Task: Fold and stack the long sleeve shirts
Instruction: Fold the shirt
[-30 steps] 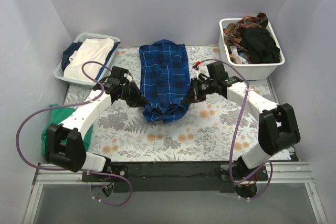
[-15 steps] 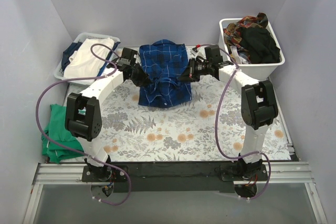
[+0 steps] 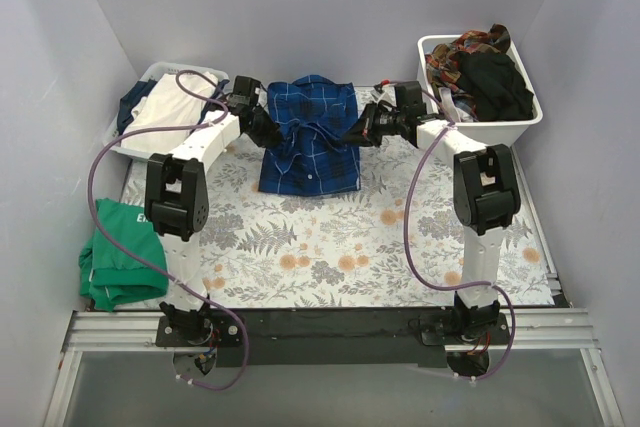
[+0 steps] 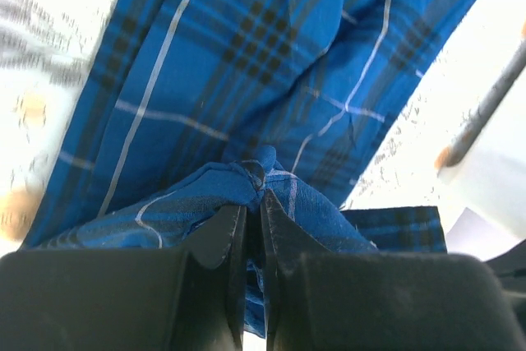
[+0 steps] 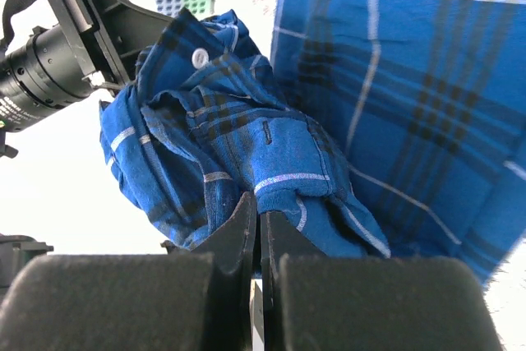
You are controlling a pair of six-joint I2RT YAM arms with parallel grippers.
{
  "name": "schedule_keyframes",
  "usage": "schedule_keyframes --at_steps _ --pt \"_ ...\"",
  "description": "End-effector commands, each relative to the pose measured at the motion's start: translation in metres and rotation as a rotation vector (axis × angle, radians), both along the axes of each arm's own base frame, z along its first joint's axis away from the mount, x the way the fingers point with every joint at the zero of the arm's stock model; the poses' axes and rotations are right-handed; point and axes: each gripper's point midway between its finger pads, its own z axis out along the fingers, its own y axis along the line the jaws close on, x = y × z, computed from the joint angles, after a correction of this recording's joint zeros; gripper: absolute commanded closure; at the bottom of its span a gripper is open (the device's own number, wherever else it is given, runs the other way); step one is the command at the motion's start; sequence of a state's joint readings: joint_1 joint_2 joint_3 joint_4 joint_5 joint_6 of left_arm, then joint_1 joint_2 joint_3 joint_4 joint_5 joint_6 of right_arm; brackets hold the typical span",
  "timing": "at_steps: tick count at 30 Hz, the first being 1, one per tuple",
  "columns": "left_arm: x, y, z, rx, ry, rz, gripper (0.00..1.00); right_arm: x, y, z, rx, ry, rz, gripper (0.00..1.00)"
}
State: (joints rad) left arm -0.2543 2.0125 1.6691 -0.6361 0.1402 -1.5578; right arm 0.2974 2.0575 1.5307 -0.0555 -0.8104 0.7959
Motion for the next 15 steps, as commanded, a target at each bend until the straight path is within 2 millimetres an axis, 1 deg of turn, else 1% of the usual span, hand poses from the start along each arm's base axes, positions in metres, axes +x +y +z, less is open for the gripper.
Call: schedule_keyframes --at_steps 1,2,3,4,5,7,8,9,10,11,13,15 --pt "0.021 0.0 0.009 -0.007 -0.043 -0.027 0.93 0.018 -0.005 -0.001 0.008 -0.012 -0.045 0.99" --pt "0.024 -0.001 0.008 -0.006 -0.042 -0.031 0.91 0.019 -0.006 -0.004 0.008 -0.002 -0.047 0.99" --pt "0.025 0.0 0.005 -0.005 -0.035 -0.034 0.85 0.021 -0.006 -0.007 0.008 0.009 -0.051 0.99" --pt "0.029 -0.003 0.002 -0.013 -0.034 -0.042 0.8 0.024 -0.006 -0.015 0.004 0.024 -0.058 0.99" --pt "0.03 -0.004 0.001 -0.015 -0.032 -0.046 0.77 0.027 -0.007 -0.017 0.004 0.028 -0.062 0.99" --pt "0.035 -0.007 -0.006 -0.026 -0.029 -0.06 0.63 0.034 -0.004 -0.022 0.005 0.032 -0.064 0.99" --pt "0.039 -0.007 -0.003 -0.029 -0.041 -0.061 0.56 0.036 -0.004 -0.023 0.007 0.034 -0.065 0.96" --pt "0.044 -0.007 -0.001 -0.033 -0.059 -0.064 0.52 0.04 -0.004 -0.023 0.009 0.034 -0.07 0.82" --pt "0.047 -0.01 0.001 -0.036 -0.071 -0.076 0.46 0.044 -0.002 -0.023 0.024 0.026 -0.074 0.72" --pt "0.051 -0.01 0.005 -0.04 -0.089 -0.079 0.44 0.05 -0.003 -0.018 0.04 0.007 -0.081 0.65" --pt "0.062 -0.01 0.013 -0.046 -0.135 -0.075 0.44 0.062 -0.003 -0.006 0.083 -0.028 -0.106 0.56" --pt "0.073 -0.009 0.028 -0.054 -0.184 -0.062 0.43 0.076 -0.004 0.012 0.122 -0.087 -0.122 0.47"
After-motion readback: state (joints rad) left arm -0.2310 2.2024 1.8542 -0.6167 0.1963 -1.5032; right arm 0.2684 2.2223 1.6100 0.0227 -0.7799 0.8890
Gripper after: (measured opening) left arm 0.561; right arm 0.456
